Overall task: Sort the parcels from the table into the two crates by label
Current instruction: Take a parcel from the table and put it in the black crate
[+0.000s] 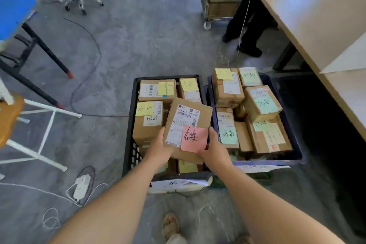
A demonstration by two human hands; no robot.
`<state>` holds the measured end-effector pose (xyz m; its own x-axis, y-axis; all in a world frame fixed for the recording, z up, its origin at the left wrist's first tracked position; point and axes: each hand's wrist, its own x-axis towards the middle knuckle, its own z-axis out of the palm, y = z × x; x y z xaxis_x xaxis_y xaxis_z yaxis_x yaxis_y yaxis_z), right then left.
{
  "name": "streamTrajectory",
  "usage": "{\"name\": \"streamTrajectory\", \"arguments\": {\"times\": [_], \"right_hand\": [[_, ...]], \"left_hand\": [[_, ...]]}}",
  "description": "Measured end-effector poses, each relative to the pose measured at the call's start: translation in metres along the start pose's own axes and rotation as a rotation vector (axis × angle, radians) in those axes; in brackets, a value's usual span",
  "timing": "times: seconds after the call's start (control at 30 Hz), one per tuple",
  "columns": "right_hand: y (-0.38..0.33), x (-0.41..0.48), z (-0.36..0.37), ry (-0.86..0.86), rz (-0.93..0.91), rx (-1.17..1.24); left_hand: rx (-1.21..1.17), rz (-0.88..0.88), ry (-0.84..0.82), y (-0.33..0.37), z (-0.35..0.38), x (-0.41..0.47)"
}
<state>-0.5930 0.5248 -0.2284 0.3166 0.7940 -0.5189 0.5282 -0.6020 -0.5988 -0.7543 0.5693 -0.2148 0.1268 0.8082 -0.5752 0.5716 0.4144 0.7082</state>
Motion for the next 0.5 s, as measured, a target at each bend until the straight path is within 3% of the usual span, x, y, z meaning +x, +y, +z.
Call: {"name": "streamTrajectory", "arguments": {"times": [0.3, 0.5], "right_hand": [[0.001, 0.030, 0.038, -0.037, 0.084, 0.099], [0.004, 0.052, 0.011, 0.065, 0.042, 0.109]], "left_hand": [[0.070, -0.052, 0.189, -0.015, -0.009, 0.055], [0.079, -0.155, 0.294, -0.022, 0.004, 0.050]]}}
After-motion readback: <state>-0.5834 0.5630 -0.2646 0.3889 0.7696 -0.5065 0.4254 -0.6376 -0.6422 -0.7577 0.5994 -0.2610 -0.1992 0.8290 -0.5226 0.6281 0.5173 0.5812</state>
